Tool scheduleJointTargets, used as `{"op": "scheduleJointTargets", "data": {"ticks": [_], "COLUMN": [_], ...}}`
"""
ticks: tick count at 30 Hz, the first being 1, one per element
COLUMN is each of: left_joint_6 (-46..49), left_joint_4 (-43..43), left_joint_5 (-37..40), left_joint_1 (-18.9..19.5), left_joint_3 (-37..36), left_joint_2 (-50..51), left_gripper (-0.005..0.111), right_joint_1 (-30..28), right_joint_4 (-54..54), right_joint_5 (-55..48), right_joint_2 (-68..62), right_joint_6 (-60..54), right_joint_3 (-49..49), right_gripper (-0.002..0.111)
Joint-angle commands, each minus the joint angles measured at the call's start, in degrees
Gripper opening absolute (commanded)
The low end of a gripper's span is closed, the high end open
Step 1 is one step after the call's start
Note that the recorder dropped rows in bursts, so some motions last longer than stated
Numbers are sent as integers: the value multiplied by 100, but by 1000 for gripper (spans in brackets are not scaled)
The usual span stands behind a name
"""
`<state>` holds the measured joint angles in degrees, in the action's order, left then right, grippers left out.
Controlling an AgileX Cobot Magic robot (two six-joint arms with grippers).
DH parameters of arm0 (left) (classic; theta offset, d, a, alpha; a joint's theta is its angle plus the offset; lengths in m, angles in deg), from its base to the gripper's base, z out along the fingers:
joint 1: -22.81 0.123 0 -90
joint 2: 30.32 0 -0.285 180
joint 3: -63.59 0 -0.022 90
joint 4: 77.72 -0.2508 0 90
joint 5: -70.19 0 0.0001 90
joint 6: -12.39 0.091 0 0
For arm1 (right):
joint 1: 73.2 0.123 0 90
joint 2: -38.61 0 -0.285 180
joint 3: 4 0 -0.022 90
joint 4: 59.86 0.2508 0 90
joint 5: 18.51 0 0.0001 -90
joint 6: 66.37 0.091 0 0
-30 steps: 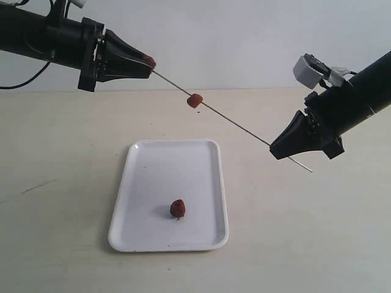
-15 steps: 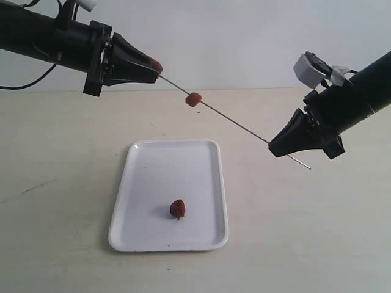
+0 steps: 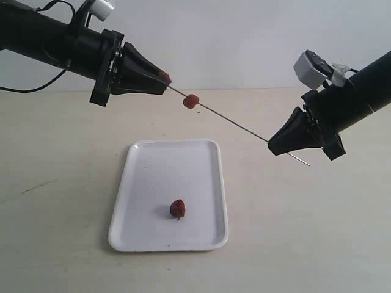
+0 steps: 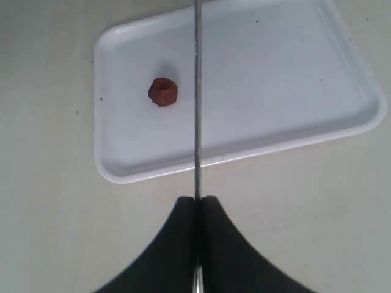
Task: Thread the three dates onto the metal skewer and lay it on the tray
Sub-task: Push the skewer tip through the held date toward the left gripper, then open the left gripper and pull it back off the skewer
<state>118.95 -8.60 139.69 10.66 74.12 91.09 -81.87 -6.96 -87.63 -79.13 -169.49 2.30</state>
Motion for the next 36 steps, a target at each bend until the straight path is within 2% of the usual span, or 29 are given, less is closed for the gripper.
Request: {"op": "scheduleJointTargets", "data": {"ticks": [1,7,19,21,24,26,28,36], "left_joint_6": [-55,-55,-55,-66,-79,-79,-79,-35], "left_joint_4": [2,-8,-8,-8,-8,-8,2,22], "left_joint_5": [46,-12,-16,-16,-92,-104,-188,-985], "left_joint_1": [-167,-281,-280,-280,-280,-280,-280,-243], "left_joint_3": [21,21,21,21,21,21,21,21], "left_joint_2": [-11,-11,-11,-11,-11,-11,-11,-11], "left_gripper": [23,23,24,31,54,63,67,67], "right_joint_1": [-1,-1,-1,-1,-1,-1,-1,-1], "right_joint_4": [348,388,523,523,523,523,510,353], "right_joint_5": [-84,-84,-84,-84,-84,-84,-84,-84], "right_joint_2": [0,0,0,0,0,0,0,0], "right_joint_6": [-76,-35,-35,-35,-35,-35,-35,-30], "right_joint_3": [-37,-37,-37,-37,-37,-37,-37,-37], "right_gripper": [0,0,0,0,0,0,0,0]}}
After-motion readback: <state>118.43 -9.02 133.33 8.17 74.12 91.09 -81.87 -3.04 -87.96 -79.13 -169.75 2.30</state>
